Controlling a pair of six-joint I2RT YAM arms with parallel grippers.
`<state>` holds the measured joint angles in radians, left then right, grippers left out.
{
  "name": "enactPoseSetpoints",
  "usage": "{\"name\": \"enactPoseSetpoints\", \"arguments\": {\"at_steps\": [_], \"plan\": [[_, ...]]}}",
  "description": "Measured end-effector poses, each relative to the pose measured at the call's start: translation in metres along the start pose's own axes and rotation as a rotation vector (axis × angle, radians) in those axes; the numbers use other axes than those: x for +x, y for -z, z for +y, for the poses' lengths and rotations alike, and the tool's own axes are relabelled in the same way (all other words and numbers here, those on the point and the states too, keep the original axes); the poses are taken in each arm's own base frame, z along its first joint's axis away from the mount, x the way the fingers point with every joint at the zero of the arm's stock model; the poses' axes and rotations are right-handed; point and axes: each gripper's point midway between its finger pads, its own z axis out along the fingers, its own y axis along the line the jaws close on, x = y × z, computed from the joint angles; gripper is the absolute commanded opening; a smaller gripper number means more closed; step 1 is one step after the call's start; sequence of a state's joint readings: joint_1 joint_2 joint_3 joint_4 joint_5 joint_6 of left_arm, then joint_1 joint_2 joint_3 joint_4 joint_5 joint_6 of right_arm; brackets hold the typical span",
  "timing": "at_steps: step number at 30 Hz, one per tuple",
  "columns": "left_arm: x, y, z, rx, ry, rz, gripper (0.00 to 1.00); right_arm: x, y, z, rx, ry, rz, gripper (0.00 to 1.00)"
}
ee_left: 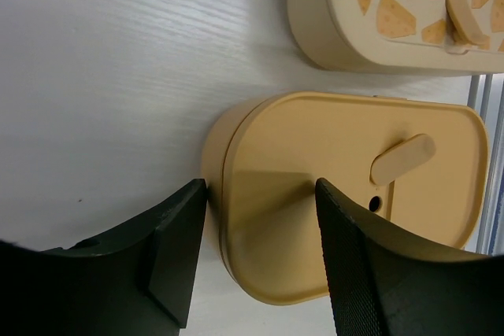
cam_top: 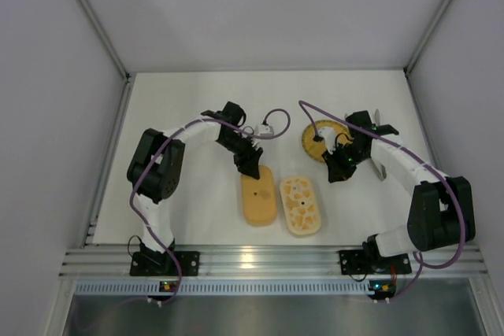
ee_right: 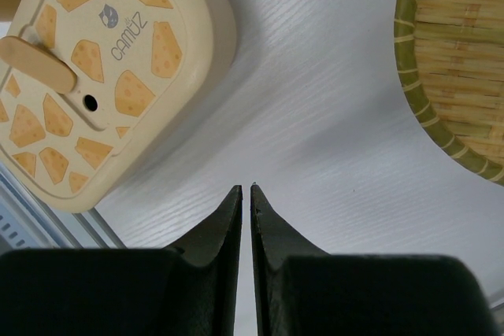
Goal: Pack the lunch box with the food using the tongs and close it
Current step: Move the packing box to the center of the board.
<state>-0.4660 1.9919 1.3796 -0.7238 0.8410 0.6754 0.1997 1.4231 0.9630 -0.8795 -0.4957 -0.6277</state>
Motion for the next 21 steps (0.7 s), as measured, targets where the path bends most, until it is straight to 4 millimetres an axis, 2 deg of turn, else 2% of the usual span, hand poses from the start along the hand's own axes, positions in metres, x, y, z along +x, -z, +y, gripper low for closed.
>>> {"name": "enactPoseSetpoints", "arguments": {"at_steps": [5, 11, 12, 13, 14, 18, 21], "plan": [[0.001, -0.012, -0.02, 0.011, -0.005, 0.013, 0.62, -0.001, 0.0, 0.001, -0.003, -0.001, -0.003, 0.09], [0.002, -0.017, -0.027, 0.013, 0.033, 0.009, 0.65, -0.002, 0.001, 0.002, -0.005, -0.003, -0.011, 0.09], [0.002, -0.017, -0.027, 0.011, 0.037, 0.008, 0.69, -0.003, 0.002, 0.002, -0.004, -0.004, -0.014, 0.09], [0.002, -0.016, -0.026, 0.003, 0.039, 0.009, 0.91, -0.003, 0.002, 0.003, -0.004, -0.004, -0.019, 0.09], [0.003, -0.016, -0.023, -0.01, 0.036, 0.014, 0.98, -0.004, 0.003, 0.003, -0.002, -0.004, -0.023, 0.09], [0.007, -0.011, -0.019, -0.062, 0.063, 0.034, 0.98, -0.01, 0.01, 0.006, 0.005, -0.008, -0.058, 0.1], [-0.003, 0.006, -0.013, -0.119, 0.073, 0.022, 0.98, -0.017, 0.023, 0.006, 0.026, -0.017, -0.117, 0.1]]}}
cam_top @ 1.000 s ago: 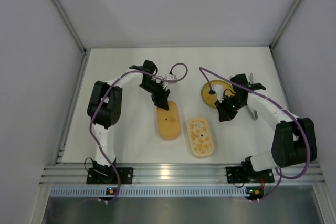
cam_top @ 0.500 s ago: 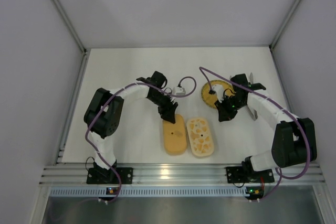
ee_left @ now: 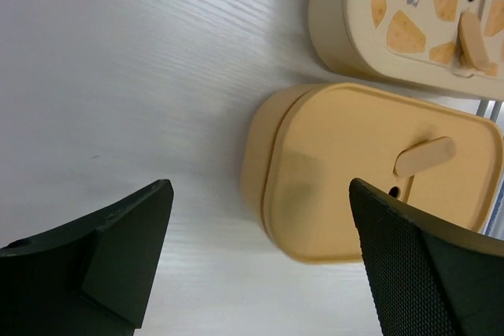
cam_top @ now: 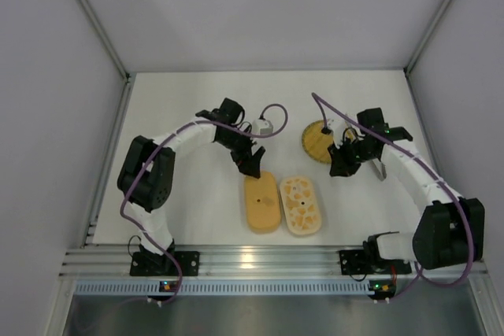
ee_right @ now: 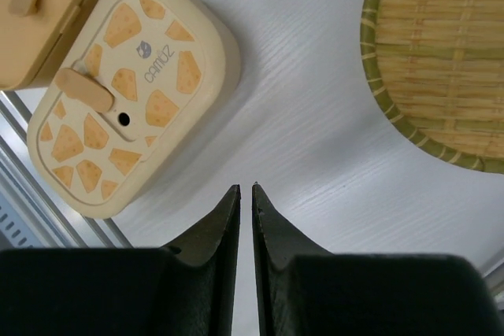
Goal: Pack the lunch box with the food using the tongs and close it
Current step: Move the packing box to the center of the board, then reset both arms
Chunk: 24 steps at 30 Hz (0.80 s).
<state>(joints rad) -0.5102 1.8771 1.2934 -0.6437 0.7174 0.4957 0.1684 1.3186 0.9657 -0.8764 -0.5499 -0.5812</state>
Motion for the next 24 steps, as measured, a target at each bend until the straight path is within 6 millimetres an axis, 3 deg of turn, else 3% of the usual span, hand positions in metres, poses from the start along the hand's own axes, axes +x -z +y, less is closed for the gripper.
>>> {"name": "enactPoseSetpoints", "arguments": {"at_steps": [3, 6, 8, 11, 12, 14, 15, 16, 20, 24], "plan": [[-0.033, 0.041, 0.017, -0.066, 0.0, -0.088, 0.98, -0.013, 0.016, -0.002, 0.025, -0.01, -0.072, 0.11], [-0.081, 0.106, 0.028, -0.173, -0.04, -0.228, 0.98, -0.029, 0.04, -0.006, 0.068, -0.019, -0.167, 0.12], [-0.104, 0.15, 0.023, -0.261, -0.066, -0.309, 0.98, -0.038, 0.054, -0.008, 0.091, -0.029, -0.223, 0.15], [-0.117, 0.191, 0.001, -0.368, -0.052, -0.38, 0.98, -0.046, 0.064, -0.01, 0.095, -0.07, -0.281, 0.35], [-0.117, 0.2, -0.006, -0.396, -0.041, -0.397, 0.98, -0.046, 0.067, -0.012, 0.094, -0.103, -0.295, 0.5], [-0.104, 0.211, -0.011, -0.429, 0.005, -0.416, 0.98, -0.044, 0.071, -0.02, 0.092, -0.178, -0.33, 0.64], [-0.093, 0.214, -0.009, -0.445, 0.041, -0.419, 0.98, -0.043, 0.073, -0.026, 0.099, -0.207, -0.349, 0.9], [-0.075, 0.218, -0.001, -0.468, 0.1, -0.419, 0.98, -0.04, 0.075, -0.031, 0.101, -0.246, -0.367, 0.99], [0.012, 0.229, 0.044, -0.567, 0.378, -0.388, 0.98, -0.022, 0.073, -0.049, 0.131, -0.356, -0.393, 0.99], [0.079, 0.232, 0.064, -0.608, 0.577, -0.371, 0.98, -0.01, 0.066, -0.057, 0.157, -0.404, -0.388, 0.99]]}}
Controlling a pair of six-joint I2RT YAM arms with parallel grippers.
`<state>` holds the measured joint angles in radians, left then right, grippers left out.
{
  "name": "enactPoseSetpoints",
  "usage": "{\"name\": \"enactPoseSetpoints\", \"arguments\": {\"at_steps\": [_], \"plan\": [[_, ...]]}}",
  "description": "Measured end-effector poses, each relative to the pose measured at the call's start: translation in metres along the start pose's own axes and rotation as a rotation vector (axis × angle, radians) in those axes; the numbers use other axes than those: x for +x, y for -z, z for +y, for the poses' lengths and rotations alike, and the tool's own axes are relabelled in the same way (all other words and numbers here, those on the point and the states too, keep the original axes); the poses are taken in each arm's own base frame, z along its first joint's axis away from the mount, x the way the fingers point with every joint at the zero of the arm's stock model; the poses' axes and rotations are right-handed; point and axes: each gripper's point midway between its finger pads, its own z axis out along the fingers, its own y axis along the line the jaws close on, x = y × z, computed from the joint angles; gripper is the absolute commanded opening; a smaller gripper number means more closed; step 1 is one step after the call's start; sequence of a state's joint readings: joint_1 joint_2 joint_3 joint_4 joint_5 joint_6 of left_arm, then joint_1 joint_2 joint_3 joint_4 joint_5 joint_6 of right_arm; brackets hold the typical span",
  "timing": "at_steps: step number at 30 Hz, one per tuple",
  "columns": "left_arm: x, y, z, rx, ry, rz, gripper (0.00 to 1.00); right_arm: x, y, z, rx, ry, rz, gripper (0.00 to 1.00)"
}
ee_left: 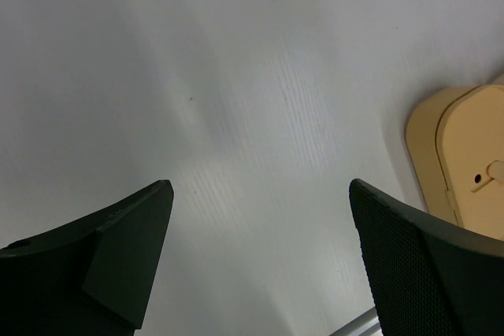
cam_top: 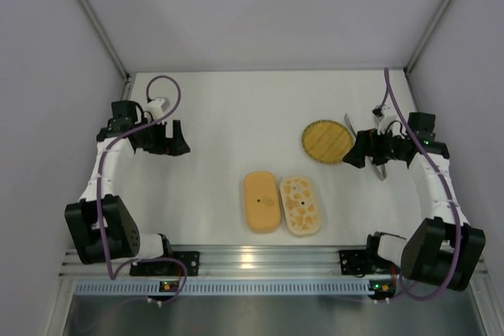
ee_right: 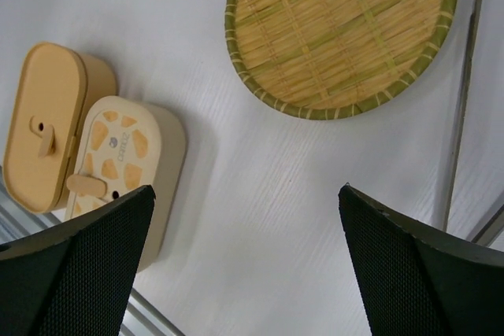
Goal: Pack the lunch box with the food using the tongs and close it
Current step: Reset both arms
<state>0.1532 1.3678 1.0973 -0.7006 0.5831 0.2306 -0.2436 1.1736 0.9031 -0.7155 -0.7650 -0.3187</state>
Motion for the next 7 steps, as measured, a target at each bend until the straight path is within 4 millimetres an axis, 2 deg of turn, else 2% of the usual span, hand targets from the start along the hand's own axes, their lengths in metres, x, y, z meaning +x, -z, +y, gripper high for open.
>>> {"name": "enactPoseSetpoints", "arguments": {"at_steps": [3, 7], "plan": [[0.018, 0.0, 0.017, -0.031, 0.054, 0.017, 0.98, 0.001, -0.003, -0.011, 0.039, -0.006, 0.006, 0.99], [0.029, -0.003, 0.029, -0.066, 0.07, 0.019, 0.98, 0.001, -0.005, -0.021, 0.079, -0.001, 0.01, 0.99]]}}
